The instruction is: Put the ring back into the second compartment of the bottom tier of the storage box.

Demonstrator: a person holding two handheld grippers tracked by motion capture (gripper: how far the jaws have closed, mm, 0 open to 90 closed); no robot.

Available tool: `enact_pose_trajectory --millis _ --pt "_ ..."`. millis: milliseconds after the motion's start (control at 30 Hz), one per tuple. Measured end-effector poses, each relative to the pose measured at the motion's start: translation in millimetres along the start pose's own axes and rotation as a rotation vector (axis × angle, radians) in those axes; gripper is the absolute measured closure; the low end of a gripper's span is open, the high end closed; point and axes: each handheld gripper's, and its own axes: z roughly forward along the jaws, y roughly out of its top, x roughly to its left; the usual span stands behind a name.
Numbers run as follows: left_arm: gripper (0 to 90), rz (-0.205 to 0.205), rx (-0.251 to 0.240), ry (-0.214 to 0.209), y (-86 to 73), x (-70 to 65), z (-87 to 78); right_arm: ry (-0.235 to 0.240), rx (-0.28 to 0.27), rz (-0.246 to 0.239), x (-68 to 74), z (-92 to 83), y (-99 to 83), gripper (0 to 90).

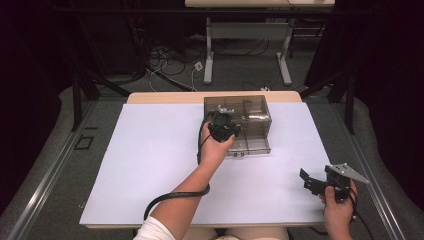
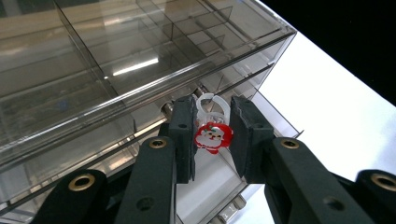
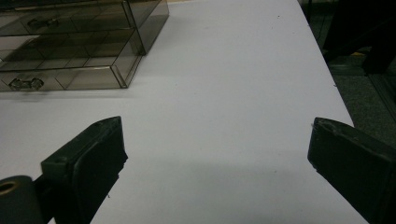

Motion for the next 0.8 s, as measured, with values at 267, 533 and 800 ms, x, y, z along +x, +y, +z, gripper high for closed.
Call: enact_pose_trajectory --millis 267,533,800 --pt "71.4 -0.023 0.019 0.004 -10.4 3.0 6.9 0.003 0.002 -0.004 0.2 0.1 -0.2 3.5" --pt "71.4 -0.023 0.033 0.003 -16.4 4.1 13.0 0.004 0.004 -0.007 1.1 0.5 -0.1 3.7" --pt "71.3 -0.021 0.057 0.006 -23.0 4.3 20.5 -0.01 -0.019 0.0 1.9 2.9 -0.9 3.9"
